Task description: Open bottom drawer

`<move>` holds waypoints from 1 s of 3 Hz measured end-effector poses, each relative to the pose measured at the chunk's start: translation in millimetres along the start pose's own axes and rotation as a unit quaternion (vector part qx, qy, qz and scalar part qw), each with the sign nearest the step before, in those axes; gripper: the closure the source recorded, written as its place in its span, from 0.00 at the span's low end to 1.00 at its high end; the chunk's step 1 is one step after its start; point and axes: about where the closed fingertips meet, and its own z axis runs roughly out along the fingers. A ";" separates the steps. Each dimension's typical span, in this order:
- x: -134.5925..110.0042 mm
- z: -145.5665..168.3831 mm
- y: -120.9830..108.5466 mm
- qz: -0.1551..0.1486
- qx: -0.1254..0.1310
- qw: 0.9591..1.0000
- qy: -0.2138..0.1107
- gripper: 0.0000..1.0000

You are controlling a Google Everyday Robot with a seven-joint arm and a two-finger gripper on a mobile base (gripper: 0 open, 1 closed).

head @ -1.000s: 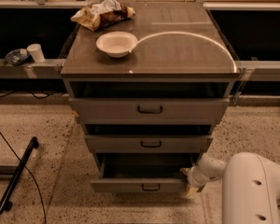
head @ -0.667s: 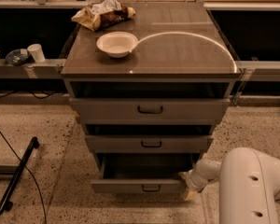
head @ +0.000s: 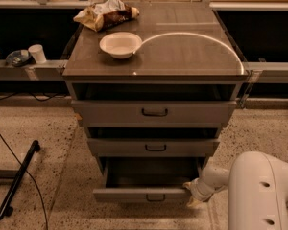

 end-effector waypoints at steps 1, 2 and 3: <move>-2.0 -6.4 -0.6 0.000 0.000 1.000 0.000 0.54; -7.6 -20.3 16.7 -0.006 0.017 1.000 -0.011 0.54; -16.5 -34.6 35.6 -0.015 0.032 0.999 -0.018 0.51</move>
Offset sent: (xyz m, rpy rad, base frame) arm -0.0636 -0.0061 0.0381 0.0665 -0.0572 0.0022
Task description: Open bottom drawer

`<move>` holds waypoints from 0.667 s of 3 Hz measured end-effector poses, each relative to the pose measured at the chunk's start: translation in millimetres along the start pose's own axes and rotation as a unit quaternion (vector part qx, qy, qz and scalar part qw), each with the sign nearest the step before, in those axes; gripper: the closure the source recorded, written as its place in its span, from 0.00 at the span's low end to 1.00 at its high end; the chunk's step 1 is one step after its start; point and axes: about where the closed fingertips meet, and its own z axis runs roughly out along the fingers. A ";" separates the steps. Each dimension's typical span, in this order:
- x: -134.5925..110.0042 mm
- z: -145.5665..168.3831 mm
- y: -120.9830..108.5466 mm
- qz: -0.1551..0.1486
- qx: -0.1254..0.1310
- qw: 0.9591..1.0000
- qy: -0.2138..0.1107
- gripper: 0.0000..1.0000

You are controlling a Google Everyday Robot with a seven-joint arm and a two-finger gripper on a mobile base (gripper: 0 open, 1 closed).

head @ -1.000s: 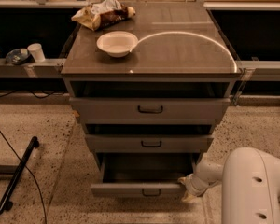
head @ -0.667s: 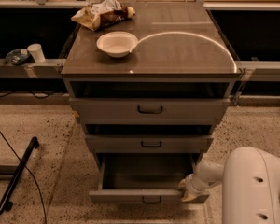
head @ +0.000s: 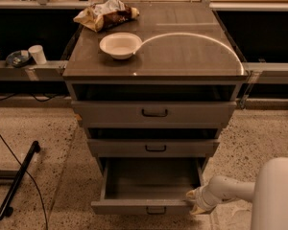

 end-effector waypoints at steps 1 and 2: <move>-6.5 -18.3 4.1 -0.011 0.030 0.999 -0.013 0.48; -14.3 -41.1 5.4 -0.031 0.067 0.997 -0.022 0.38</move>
Offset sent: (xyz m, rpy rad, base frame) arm -0.0172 -0.0060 0.0801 0.0877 -0.2596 0.0401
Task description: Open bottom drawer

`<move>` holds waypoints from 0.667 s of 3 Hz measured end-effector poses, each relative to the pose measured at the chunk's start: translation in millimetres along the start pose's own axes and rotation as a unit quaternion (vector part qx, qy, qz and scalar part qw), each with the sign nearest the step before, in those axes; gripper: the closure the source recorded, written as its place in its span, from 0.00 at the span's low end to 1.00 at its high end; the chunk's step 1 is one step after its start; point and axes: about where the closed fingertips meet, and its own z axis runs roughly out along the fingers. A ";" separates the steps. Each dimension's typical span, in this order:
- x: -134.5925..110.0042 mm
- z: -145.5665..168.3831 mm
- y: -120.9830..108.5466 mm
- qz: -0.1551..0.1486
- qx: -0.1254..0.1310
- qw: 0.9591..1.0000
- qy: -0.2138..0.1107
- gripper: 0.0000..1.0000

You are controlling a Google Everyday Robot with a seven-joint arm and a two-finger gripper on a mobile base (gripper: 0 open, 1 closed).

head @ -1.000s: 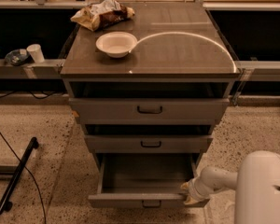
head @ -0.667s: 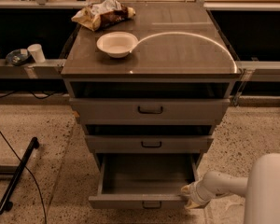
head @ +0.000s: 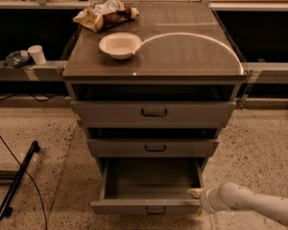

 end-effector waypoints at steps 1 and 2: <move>-5.7 -17.9 -6.3 -0.012 0.025 1.000 -0.007 0.22; -5.8 -18.7 -6.2 -0.012 0.027 1.000 -0.007 0.01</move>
Offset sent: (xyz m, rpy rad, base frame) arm 0.0005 -0.0013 0.0188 0.0192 -0.0508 0.0070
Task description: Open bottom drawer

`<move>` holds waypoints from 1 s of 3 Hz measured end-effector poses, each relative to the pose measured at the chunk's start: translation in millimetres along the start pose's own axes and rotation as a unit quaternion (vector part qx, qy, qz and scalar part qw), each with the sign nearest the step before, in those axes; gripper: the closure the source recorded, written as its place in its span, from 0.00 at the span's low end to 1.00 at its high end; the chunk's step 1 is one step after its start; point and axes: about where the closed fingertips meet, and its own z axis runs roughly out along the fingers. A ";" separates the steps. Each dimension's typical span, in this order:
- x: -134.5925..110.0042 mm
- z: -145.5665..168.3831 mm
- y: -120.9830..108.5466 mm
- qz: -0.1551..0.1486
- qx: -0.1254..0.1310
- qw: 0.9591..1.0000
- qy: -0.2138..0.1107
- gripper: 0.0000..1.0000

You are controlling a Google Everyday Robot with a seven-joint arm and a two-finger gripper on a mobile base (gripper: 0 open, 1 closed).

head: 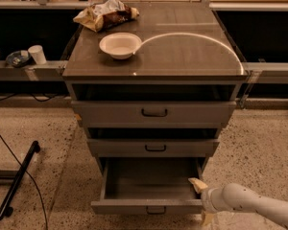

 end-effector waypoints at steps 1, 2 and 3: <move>2.5 2.4 0.2 0.007 -0.005 1.000 0.001 0.00; 16.2 15.6 1.6 0.046 -0.035 0.998 0.005 0.00; 28.2 41.3 8.5 0.069 -0.055 0.996 -0.011 0.00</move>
Offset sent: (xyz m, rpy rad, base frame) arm 0.0156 -0.0185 -0.0350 -0.0107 0.1913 -0.1153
